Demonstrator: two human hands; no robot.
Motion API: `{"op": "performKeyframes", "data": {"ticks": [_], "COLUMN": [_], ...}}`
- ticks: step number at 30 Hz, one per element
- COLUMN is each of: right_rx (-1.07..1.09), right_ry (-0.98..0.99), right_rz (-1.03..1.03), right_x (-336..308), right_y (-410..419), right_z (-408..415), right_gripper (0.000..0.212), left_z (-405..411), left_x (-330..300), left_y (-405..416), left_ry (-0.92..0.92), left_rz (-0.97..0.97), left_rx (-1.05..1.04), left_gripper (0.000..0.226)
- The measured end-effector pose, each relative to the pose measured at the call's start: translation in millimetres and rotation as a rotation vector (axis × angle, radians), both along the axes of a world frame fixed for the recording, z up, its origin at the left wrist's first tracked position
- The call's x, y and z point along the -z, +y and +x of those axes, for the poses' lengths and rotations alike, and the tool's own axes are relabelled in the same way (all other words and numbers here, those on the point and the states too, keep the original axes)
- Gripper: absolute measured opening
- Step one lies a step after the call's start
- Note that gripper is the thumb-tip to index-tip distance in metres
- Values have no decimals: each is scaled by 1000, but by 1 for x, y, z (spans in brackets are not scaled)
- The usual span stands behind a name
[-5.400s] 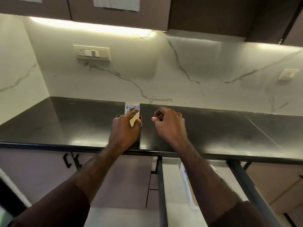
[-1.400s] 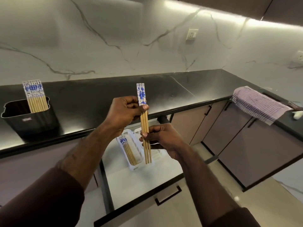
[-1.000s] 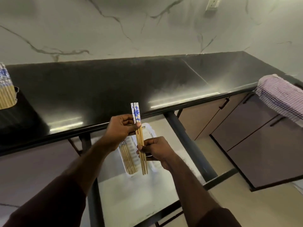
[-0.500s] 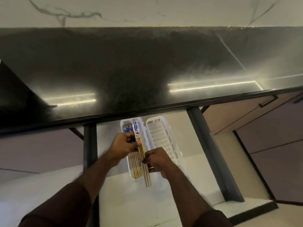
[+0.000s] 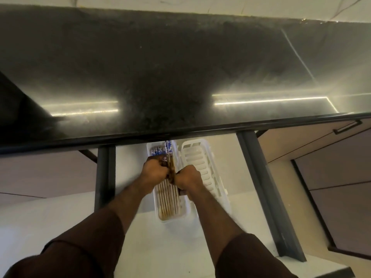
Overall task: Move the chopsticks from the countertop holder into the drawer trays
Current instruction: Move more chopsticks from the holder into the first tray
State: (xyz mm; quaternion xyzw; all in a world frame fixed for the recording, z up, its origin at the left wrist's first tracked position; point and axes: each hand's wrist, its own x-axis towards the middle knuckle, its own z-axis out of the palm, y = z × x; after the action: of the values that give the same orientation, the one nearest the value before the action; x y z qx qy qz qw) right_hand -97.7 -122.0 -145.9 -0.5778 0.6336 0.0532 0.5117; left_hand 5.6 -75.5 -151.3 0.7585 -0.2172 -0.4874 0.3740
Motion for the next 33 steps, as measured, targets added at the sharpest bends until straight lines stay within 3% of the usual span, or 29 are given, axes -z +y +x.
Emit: {"op": "performKeyframes", "data": {"ticks": [6, 9, 13, 17, 21, 26, 33], "right_rx": [-226, -295, -346, -345, -305, -270, -202], "right_ry": [195, 221, 242, 233, 174, 178, 164], "right_rz": [-303, -391, -445, -464, -470, -463, -464], "right_x": [8, 11, 15, 19, 26, 32, 35], "right_y": [13, 22, 27, 30, 40, 46, 53], "right_z": [10, 10, 10, 11, 10, 10, 10], "right_gripper": [18, 18, 22, 22, 25, 21, 19], "left_z": [-10, -15, -14, -9, -7, -7, -11], "left_x": [12, 13, 14, 20, 15, 14, 9], "left_y": [-7, -9, -10, -10, -13, -13, -13], "left_ry": [-5, 146, 200, 65, 114, 47, -163], "left_rz": [91, 76, 98, 162, 153, 136, 163], "left_rx": [-71, -203, -277, -146, -152, -104, 93], "left_gripper": [29, 25, 25, 31, 27, 27, 28]}}
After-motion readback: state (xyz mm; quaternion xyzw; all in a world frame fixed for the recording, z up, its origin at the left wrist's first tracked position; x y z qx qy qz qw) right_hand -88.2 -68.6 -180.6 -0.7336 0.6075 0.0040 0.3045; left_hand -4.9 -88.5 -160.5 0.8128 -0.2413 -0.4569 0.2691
